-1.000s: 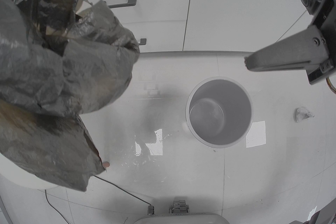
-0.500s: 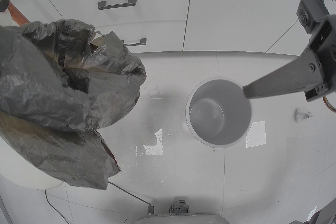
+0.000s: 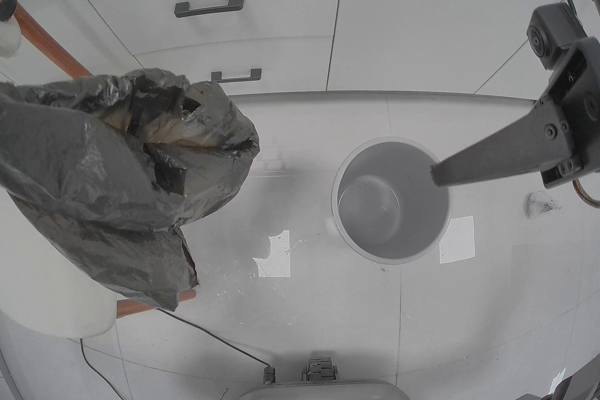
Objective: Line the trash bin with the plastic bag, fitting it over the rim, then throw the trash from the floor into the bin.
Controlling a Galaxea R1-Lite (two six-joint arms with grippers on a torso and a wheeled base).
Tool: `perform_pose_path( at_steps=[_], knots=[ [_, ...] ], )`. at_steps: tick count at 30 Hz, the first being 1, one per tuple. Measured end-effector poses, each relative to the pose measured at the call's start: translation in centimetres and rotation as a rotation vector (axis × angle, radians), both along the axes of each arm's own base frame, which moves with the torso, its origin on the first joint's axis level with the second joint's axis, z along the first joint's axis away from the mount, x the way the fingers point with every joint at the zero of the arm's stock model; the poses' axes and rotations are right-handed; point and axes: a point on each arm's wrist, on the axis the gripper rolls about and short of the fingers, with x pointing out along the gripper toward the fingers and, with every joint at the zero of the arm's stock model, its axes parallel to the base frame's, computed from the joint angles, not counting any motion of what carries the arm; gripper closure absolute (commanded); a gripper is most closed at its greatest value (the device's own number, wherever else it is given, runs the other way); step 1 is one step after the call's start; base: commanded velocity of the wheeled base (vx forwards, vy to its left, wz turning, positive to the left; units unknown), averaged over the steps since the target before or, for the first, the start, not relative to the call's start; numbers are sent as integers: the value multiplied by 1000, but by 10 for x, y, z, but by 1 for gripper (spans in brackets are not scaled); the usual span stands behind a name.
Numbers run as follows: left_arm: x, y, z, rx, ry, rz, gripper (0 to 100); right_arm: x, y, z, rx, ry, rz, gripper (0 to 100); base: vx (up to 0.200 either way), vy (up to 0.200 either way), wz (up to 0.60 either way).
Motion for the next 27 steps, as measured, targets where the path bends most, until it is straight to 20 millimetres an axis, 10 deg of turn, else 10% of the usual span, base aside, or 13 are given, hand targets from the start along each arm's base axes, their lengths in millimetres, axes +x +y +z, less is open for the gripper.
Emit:
perform_pose_path(
  at_steps=[27],
  knots=[
    [30, 16, -58, 105, -339, 332, 100, 3, 2, -7, -18, 20, -2, 100, 0, 0, 0]
  ],
)
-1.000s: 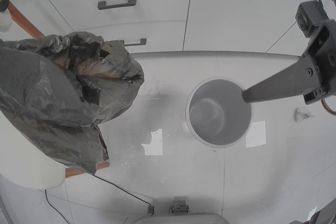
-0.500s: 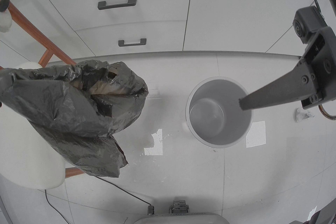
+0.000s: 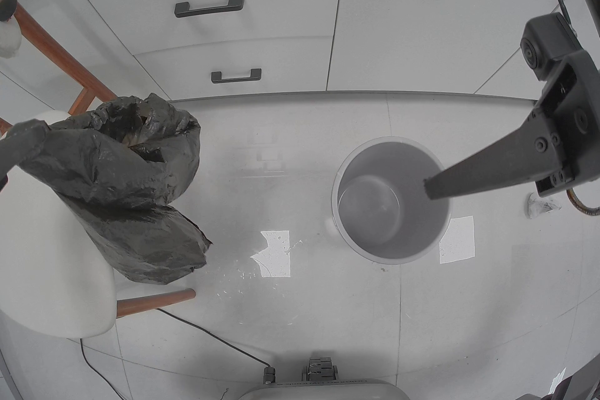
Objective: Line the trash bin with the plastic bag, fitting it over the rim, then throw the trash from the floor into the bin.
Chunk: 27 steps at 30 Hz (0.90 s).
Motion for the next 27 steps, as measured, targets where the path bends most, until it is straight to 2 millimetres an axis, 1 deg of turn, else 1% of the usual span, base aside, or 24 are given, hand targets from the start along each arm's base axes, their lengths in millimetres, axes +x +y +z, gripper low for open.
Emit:
perform_pose_path(
  at_steps=[6, 10, 14, 18, 22, 27],
  knots=[
    [6, 1, -6, 1, 17, 4, 100, 0, 0, 0, -1, -1, 1, 100, 0, 0, 0],
    [10, 1, 4, -9, 11, -1, 100, 1, 1, 0, -2, 0, 1, 100, 0, 0, 0],
    [12, -5, 23, -66, 31, -21, 100, 1, 1, -1, -3, 1, 1, 100, 0, 0, 0],
    [10, -19, 45, -152, 53, -97, 100, 2, 2, -2, -6, 4, 2, 100, 0, 0, 0],
    [1, -37, 67, -243, 85, -224, 100, 4, 5, -3, -6, 4, 3, 100, 0, 0, 0],
    [-16, -53, 92, -334, 137, -412, 100, 5, 8, -5, -8, 6, 8, 100, 0, 0, 0]
  ],
)
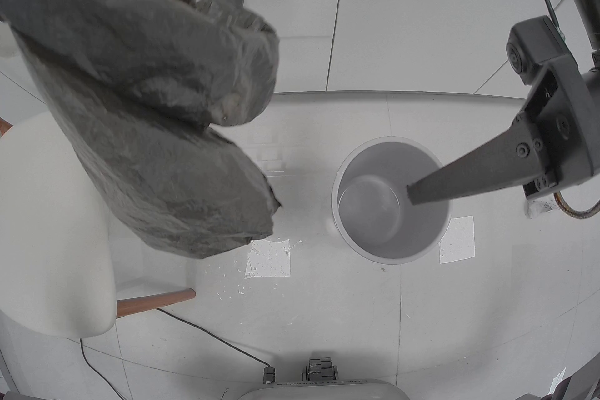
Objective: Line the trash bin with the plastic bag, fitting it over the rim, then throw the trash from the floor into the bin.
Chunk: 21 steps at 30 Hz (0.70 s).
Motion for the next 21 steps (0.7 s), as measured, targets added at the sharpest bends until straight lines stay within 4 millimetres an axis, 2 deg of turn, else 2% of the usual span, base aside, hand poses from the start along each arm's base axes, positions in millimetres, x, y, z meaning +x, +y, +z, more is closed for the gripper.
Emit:
perform_pose_path(
  at_steps=[4, 10, 21],
  knots=[
    [-18, -2, 24, -65, 41, -139, 100, 2, 3, -3, -8, 7, 1, 100, 0, 0, 0],
    [-45, 7, 56, -133, 50, -269, 100, 6, 8, -10, -22, 19, -1, 100, 0, 0, 0],
    [-77, 22, 79, -169, 16, -401, 100, 18, 19, -18, 14, -33, -5, 100, 0, 0, 0]
  ],
)
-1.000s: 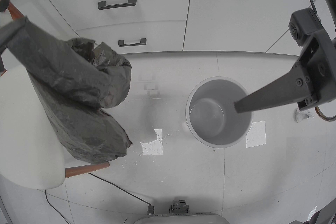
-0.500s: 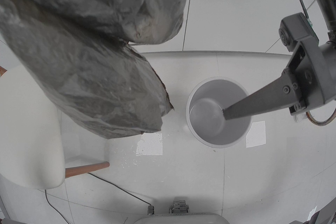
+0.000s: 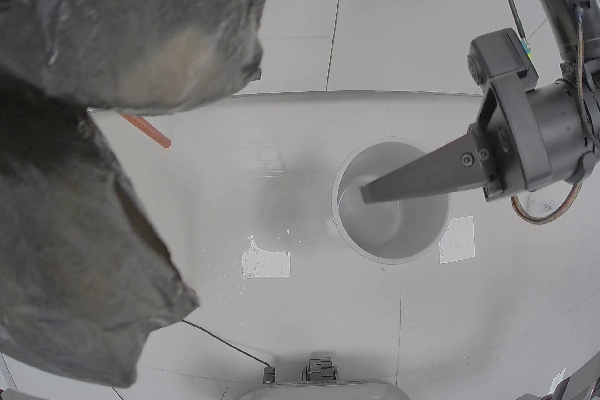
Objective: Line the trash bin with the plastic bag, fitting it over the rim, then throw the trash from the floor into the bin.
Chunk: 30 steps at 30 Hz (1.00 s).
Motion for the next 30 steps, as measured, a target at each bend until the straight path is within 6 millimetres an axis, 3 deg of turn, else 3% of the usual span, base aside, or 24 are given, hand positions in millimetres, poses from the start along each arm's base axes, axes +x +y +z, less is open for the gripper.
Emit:
perform_pose_path(
  at_steps=[17, 18, 30],
  knots=[
    [-6, 2, 0, 12, 38, -131, 100, 10, 9, -6, 27, -50, 5, 100, 0, 0, 0],
    [-6, 2, -1, 13, 41, -133, 100, 11, 9, -5, 30, -53, 6, 0, 0, 0, 0],
    [-5, -1, -3, 22, 53, -188, 100, 19, 19, 9, 181, 25, -64, 0, 0, 0, 0]
  ],
)
